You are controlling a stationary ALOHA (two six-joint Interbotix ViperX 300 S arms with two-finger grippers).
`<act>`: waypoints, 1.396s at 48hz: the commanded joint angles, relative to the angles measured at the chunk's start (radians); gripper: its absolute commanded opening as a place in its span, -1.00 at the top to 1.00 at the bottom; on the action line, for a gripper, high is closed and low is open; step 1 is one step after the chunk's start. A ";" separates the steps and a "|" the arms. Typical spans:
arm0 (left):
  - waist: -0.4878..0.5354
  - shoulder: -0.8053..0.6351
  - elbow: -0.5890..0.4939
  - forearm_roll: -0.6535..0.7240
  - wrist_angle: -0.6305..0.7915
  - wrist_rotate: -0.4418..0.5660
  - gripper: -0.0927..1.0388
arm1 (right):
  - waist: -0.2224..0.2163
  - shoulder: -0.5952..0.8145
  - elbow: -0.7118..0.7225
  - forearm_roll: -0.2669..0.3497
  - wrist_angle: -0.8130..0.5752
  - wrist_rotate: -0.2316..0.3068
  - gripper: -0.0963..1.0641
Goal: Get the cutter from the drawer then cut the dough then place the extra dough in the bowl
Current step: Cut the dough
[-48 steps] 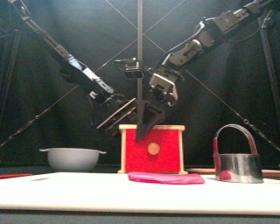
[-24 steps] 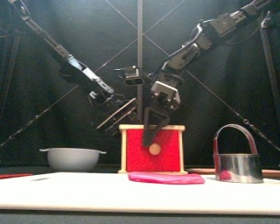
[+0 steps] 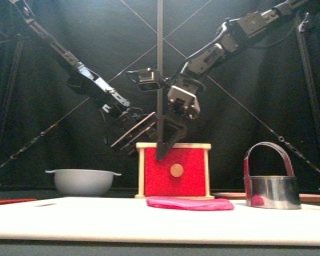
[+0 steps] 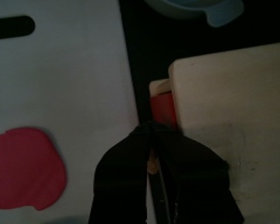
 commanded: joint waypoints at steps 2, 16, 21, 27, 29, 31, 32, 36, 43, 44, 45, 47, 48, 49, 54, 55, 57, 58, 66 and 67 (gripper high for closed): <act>0.005 -0.040 -0.028 0.008 -0.023 0.002 -0.62 | 0.028 -0.038 -0.052 0.000 0.018 -0.002 -0.01; 0.005 -0.101 0.000 0.031 -0.080 0.003 -0.62 | 0.081 -0.094 -0.064 -0.015 0.095 -0.005 -0.01; 0.005 -0.137 0.029 0.049 -0.112 0.005 -0.62 | 0.097 -0.143 -0.051 -0.021 0.140 0.002 -0.01; 0.000 -0.201 0.086 0.074 -0.179 0.005 -0.62 | 0.115 -0.207 -0.020 -0.017 0.179 0.006 -0.02; 0.000 -0.222 0.109 0.078 -0.204 0.003 -0.62 | 0.124 -0.225 -0.005 -0.015 0.186 0.006 -0.03; 0.000 -0.245 0.135 0.081 -0.229 0.005 -0.62 | 0.133 -0.241 0.012 -0.015 0.189 0.006 -0.03; -0.002 -0.256 0.149 0.083 -0.238 0.005 -0.62 | 0.138 -0.249 0.020 -0.014 0.192 0.006 -0.03; -0.028 -0.301 0.213 0.097 -0.276 0.005 -0.62 | 0.155 -0.278 0.064 -0.020 0.206 0.031 -0.04; -0.100 -0.388 0.336 0.120 -0.380 0.003 -0.62 | 0.164 -0.328 0.132 -0.041 0.250 0.138 -0.10; -0.109 -0.402 0.353 0.121 -0.397 0.003 -0.62 | 0.167 -0.339 0.140 -0.046 0.255 0.153 -0.12; -0.120 -0.414 0.370 0.124 -0.416 0.003 -0.62 | 0.172 -0.347 0.147 -0.052 0.259 0.169 -0.14; -0.138 -0.442 0.403 0.126 -0.453 0.003 -0.62 | 0.184 -0.364 0.163 -0.060 0.261 0.198 -0.19; -0.149 -0.456 0.420 0.127 -0.471 0.003 -0.62 | 0.190 -0.374 0.170 -0.064 0.261 0.210 -0.21; -0.158 -0.471 0.437 0.127 -0.491 0.002 -0.62 | 0.202 -0.383 0.179 -0.072 0.261 0.229 -0.25; -0.207 -0.541 0.523 0.129 -0.584 0.002 -0.62 | 0.245 -0.413 0.210 -0.081 0.256 0.284 -0.37; -0.216 -0.552 0.538 0.130 -0.597 0.003 -0.62 | 0.255 -0.417 0.218 -0.081 0.256 0.293 -0.38; -0.236 -0.574 0.563 0.135 -0.617 0.005 -0.62 | 0.268 -0.422 0.227 -0.078 0.255 0.311 -0.42; -0.244 -0.584 0.575 0.141 -0.624 0.005 -0.62 | 0.279 -0.425 0.235 -0.077 0.252 0.325 -0.44; -0.318 -0.650 0.644 0.213 -0.646 0.003 -0.62 | 0.350 -0.431 0.258 -0.084 0.218 0.394 -0.51; -0.328 -0.655 0.650 0.222 -0.647 0.002 -0.62 | 0.362 -0.434 0.262 -0.087 0.210 0.405 -0.52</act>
